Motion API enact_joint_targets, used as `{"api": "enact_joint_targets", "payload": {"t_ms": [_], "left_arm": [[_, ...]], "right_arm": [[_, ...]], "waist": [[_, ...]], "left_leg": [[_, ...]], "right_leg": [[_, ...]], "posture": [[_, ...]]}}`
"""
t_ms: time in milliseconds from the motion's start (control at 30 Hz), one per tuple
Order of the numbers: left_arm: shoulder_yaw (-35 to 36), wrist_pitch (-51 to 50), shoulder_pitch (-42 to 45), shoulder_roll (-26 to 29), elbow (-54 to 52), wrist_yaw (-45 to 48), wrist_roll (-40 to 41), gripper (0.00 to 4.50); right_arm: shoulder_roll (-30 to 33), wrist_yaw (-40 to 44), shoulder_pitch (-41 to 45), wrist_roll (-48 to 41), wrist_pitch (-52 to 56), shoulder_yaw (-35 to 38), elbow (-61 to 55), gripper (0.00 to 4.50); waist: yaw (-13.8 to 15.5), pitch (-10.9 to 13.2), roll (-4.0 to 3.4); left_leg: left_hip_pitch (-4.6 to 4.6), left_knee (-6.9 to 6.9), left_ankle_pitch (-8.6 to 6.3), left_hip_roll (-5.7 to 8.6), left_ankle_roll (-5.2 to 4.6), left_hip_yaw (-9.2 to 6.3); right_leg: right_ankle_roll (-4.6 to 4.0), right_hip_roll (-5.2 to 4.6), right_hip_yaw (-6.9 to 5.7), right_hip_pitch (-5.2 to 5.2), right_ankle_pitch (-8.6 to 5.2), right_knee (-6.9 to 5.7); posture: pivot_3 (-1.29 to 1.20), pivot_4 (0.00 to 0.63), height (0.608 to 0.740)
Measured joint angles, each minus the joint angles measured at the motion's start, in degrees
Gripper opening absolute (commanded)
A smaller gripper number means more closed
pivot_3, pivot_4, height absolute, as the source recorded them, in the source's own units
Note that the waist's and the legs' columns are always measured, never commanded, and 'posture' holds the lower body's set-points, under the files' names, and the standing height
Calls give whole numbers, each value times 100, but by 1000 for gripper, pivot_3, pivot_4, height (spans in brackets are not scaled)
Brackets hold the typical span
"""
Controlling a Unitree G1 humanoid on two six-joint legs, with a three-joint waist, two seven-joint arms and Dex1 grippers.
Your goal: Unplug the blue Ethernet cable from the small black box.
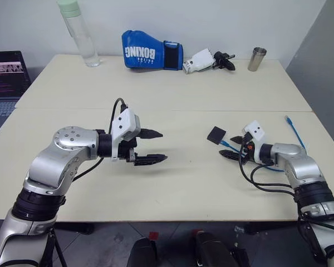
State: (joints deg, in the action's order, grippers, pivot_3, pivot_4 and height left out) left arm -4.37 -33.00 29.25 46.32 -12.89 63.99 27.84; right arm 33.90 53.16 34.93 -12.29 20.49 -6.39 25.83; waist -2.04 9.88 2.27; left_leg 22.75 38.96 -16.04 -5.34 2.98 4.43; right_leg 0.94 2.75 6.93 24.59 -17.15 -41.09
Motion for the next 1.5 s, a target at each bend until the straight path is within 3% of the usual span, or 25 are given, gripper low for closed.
{"api": "enact_joint_targets", "payload": {"t_ms": [300,533,833,933,1067,1500], "left_arm": [[2,2,0,-1,8,28,-10,3879],[15,-3,0,-6,61,27,2,3879],[213,-286,-27,-30,323,43,161,3879],[252,-548,-11,-162,632,72,365,3879],[232,-810,82,-331,929,150,499,3879],[411,-1341,660,-1060,1835,-85,784,3879]], "right_arm": [[-20,286,344,368,-622,-46,800,1708],[-23,574,334,482,-755,-73,773,85],[172,576,-190,1204,-1969,-588,-609,56],[347,-1,-111,2273,-3324,-988,-1069,55],[178,-727,256,3082,-4228,-1218,-1230,54],[-222,-1094,492,3476,-4630,-1396,-1695,54]], "waist": [[-4,0,0],[-18,0,0],[-46,3,-5],[-54,3,-5],[-101,3,-5],[-101,3,-5]], "left_leg": [[-19,-2,0,-2,0,-1],[-25,-2,-1,-2,-1,-3],[-21,-3,-1,-2,-1,-8],[-19,-2,-2,-1,-3,-13],[-15,-2,2,-1,4,-18],[-10,0,7,1,12,-35]], "right_leg": [[-1,0,-1,-21,0,1],[-1,0,-3,-27,0,1],[-1,0,-6,-24,0,0],[0,0,-12,-24,-1,0],[-1,0,-15,-21,0,-1],[-4,-5,-27,-23,0,-3]], "posture": [[0,150,740],[0,150,740],[0,150,740],[0,150,740],[0,150,740],[0,150,740]]}}
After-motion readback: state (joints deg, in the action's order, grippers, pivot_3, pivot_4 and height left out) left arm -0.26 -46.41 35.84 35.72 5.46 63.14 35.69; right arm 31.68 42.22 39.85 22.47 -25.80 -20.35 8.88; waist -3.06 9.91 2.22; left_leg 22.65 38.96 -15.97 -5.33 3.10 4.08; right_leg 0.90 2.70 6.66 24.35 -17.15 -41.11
